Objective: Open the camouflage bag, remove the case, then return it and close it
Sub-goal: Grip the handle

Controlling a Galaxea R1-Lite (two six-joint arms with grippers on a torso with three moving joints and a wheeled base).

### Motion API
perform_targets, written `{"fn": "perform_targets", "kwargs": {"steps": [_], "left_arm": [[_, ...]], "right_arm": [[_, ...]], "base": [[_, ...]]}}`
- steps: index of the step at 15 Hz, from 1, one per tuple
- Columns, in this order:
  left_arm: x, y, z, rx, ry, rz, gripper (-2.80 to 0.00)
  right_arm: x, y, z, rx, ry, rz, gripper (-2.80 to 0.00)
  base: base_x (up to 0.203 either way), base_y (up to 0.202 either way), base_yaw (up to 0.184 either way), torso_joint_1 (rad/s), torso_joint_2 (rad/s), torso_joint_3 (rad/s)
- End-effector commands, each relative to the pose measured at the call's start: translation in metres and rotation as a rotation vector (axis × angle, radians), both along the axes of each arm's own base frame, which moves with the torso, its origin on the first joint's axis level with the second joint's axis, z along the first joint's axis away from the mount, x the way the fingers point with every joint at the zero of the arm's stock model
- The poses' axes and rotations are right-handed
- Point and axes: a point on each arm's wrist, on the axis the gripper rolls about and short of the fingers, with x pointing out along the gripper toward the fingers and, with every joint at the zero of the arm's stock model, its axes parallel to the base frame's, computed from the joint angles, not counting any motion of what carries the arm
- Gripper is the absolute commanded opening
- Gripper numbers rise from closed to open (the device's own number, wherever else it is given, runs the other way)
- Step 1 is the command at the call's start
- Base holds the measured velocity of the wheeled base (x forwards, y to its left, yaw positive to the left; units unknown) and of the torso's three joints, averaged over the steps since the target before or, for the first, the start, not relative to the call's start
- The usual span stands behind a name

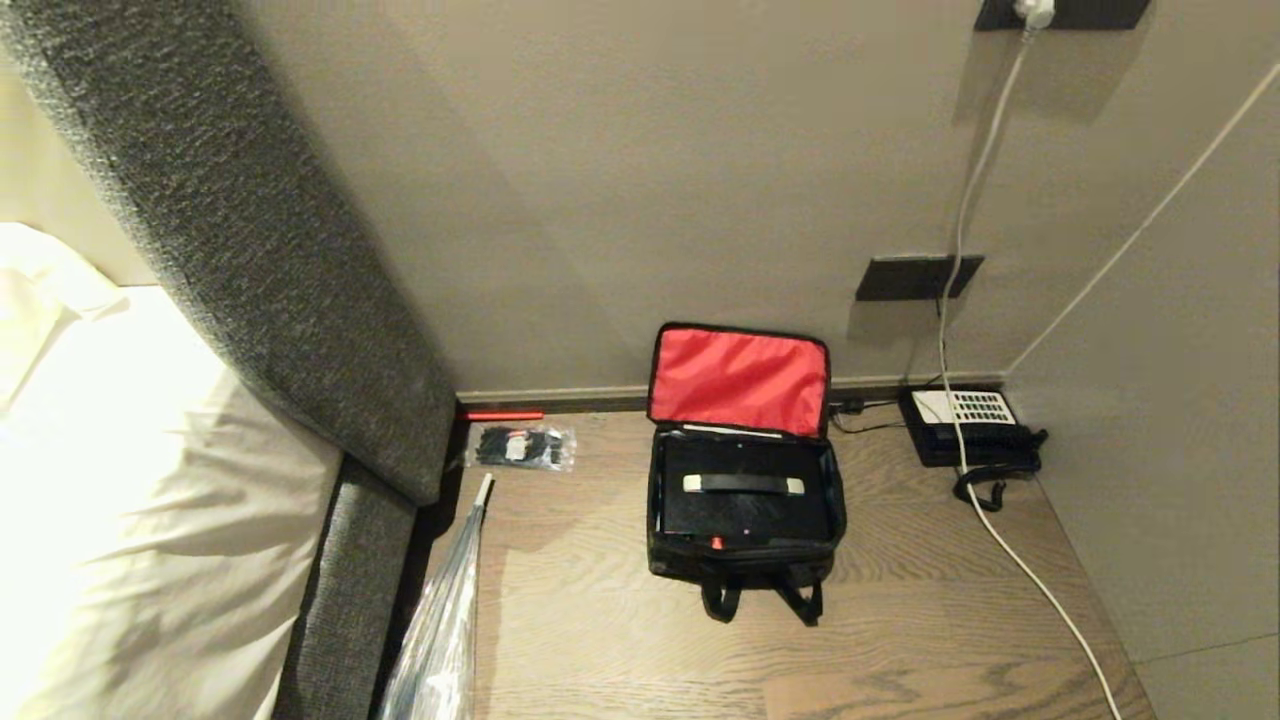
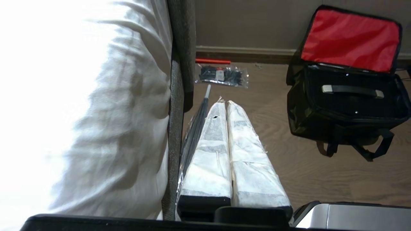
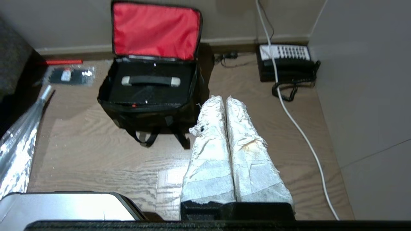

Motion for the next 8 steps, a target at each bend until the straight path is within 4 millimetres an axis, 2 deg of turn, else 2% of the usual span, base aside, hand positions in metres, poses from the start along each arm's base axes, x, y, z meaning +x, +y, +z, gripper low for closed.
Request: {"fn": "perform_targets", "kwargs": {"steps": [1,8], "left_arm": [[-0.0001,0.0000,-0.0001,0.001,-0.002,0.000,-2.80],[-0.0001,0.0000,-0.0001,0.001,-0.002,0.001,-2.80]], "right_arm": [[-0.0013,0.0000,-0.0040,0.000,-0.019,0.000,-2.80],[-0.0013,0.0000,-0.0040,0.000,-0.019,0.000,-2.80]], "base": [[0.000,0.000,0.000,0.002,0.00,0.207],[0.000,0.000,0.000,0.001,0.00,0.036]]}}
